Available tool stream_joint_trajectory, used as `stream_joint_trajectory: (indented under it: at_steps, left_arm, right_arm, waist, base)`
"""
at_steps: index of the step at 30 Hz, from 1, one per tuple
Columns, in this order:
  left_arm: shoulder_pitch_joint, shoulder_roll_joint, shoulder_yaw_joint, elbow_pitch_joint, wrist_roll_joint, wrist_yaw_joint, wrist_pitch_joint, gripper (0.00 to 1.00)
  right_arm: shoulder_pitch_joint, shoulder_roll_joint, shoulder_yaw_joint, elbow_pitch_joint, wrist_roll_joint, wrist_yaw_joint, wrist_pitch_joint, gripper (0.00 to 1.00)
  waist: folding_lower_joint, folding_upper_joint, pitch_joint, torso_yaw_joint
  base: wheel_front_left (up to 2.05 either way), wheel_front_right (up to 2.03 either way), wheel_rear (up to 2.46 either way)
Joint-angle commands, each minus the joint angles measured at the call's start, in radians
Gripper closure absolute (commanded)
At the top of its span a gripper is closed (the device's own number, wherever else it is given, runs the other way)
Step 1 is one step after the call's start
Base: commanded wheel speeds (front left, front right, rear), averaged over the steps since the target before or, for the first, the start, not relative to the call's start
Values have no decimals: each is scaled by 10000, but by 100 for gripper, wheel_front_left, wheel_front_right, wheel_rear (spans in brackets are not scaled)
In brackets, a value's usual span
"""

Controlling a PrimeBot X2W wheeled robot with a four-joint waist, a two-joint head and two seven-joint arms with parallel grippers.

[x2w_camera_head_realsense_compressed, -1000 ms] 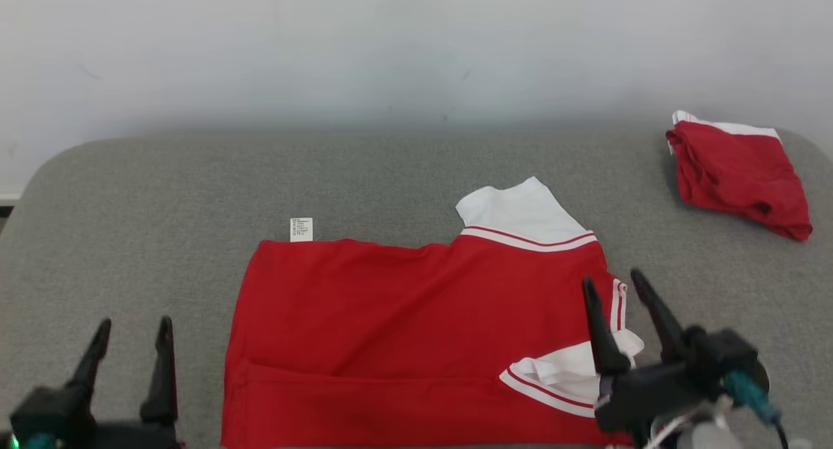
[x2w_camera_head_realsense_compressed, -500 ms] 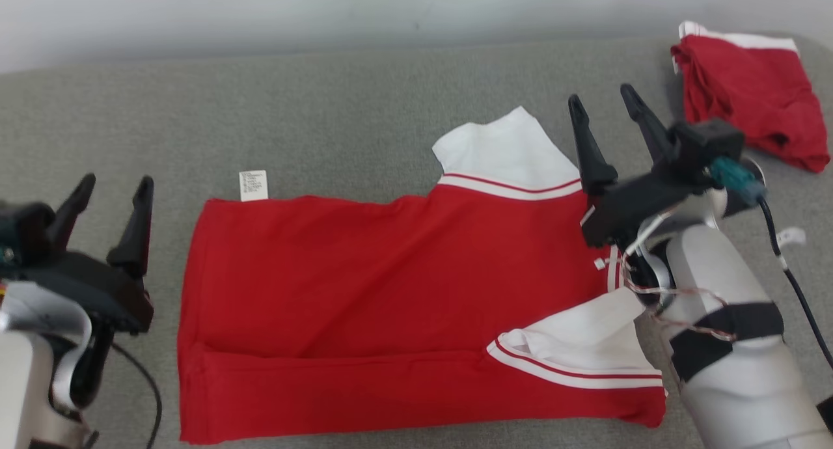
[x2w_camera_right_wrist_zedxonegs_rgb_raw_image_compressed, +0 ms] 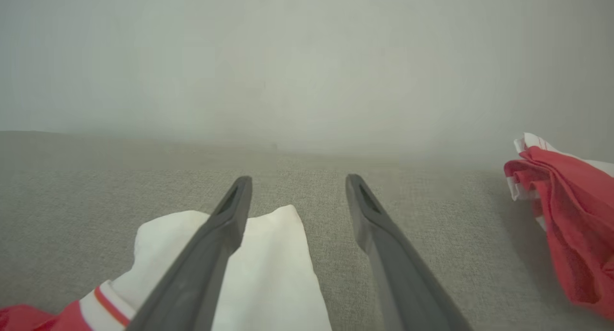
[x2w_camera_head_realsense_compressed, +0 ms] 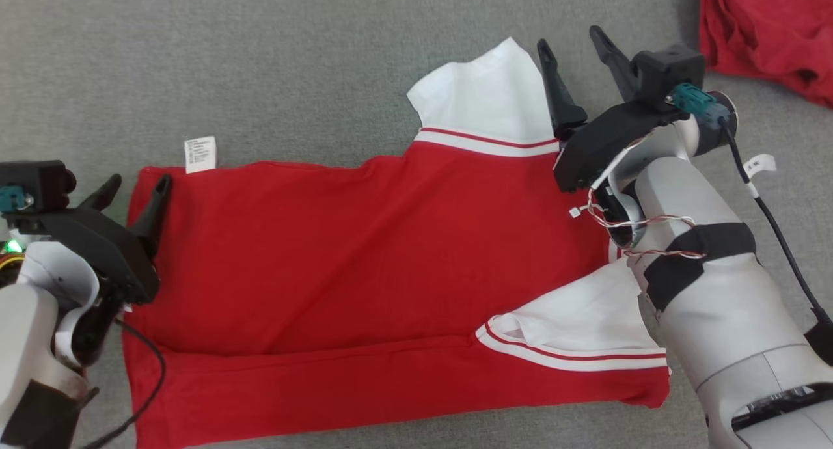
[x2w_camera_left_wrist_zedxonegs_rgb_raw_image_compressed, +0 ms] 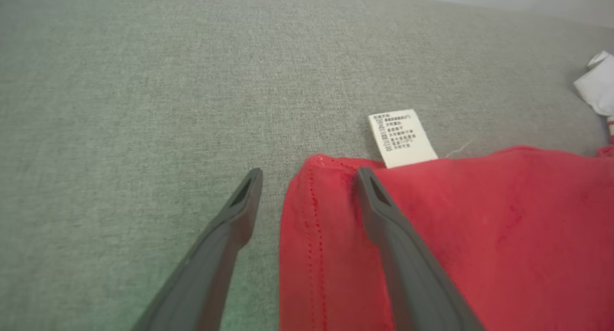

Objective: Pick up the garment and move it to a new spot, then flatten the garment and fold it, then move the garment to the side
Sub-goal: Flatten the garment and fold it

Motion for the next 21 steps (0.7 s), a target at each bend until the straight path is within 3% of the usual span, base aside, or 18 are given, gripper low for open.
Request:
stream_joint_trajectory:
  at_steps: [1, 10, 11, 12, 13, 16, 21]
  left_arm:
    - [-229, 94, -114, 177, -348, 12, 14, 0]
    - [-579, 189, -817, 1085, -1411, 11, 77, 0]
    - [-625, 152, -854, 1198, -1575, 14, 138, 29]
    - [-682, 158, -874, 1300, -1573, 14, 106, 76]
    - [-731, 137, -914, 1387, -1666, 14, 109, 100]
    - [-845, 88, -1077, 1520, -1821, 9, 197, 100]
    - [-1234, 95, -1052, 1271, -1834, 12, -575, 100]
  right_arm:
    - [-240, 71, 97, 260, 73, -22, -163, 0]
    - [-910, 242, 554, 1343, 210, -22, -528, 0]
    - [-975, 250, 602, 1434, 225, -22, -533, 0]
    - [-1036, 262, 652, 1525, 232, -22, -556, 0]
    - [-1101, 253, 703, 1612, 253, -22, -573, 0]
    - [-1332, 208, 850, 1939, 312, -22, -522, 0]
    - [-1774, 156, 1110, 2599, 419, -22, 52, 0]
  waist:
    - [-4, -3, 193, -141]
    - [-4, -3, 258, -199]
    - [-4, -3, 263, -204]
    - [-4, -3, 268, -206]
    - [-4, -3, 271, -194]
    - [-4, -3, 269, -99]
    - [-4, -3, 331, 134]
  base:
    - [0, 0, 0]
    - [0, 0, 0]
    - [0, 0, 0]
    - [0, 0, 0]
    - [0, 0, 0]
    - [0, 0, 0]
    - [0, 0, 0]
